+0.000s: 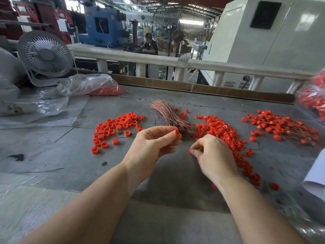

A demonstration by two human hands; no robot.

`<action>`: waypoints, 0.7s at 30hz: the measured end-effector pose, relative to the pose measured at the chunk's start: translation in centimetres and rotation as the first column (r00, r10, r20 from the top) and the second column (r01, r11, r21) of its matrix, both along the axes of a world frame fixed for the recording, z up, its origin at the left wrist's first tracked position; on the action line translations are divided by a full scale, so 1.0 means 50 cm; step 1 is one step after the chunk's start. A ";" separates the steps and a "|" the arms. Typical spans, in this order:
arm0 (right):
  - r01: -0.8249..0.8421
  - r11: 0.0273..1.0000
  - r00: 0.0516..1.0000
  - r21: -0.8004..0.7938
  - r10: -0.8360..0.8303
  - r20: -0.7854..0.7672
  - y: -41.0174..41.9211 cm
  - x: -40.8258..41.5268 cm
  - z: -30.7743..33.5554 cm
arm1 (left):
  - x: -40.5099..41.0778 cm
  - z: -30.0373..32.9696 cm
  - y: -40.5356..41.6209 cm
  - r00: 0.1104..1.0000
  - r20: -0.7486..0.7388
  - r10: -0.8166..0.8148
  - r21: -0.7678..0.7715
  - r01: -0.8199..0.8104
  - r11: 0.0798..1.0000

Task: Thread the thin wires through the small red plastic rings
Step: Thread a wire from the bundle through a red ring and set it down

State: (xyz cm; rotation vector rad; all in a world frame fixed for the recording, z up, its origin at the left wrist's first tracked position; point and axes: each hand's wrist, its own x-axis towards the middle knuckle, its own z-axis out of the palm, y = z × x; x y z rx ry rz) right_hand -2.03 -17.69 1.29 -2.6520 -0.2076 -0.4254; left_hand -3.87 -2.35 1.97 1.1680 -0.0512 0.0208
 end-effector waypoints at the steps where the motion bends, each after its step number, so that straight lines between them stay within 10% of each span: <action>1: -0.004 1.000 1.000 -0.003 0.004 0.010 0.000 0.000 0.000 | 0.000 0.000 0.000 1.000 0.000 -0.001 0.003 0.001 1.000; 12: -0.163 0.941 0.986 0.298 0.146 0.079 0.006 -0.004 0.010 | 0.005 -0.002 0.000 0.998 -0.007 0.055 -0.012 -0.055 0.998; 21: -0.293 0.953 0.955 -0.082 0.289 -0.060 0.016 -0.020 0.016 | 0.004 0.001 0.001 0.997 -0.022 0.067 -0.016 -0.068 0.998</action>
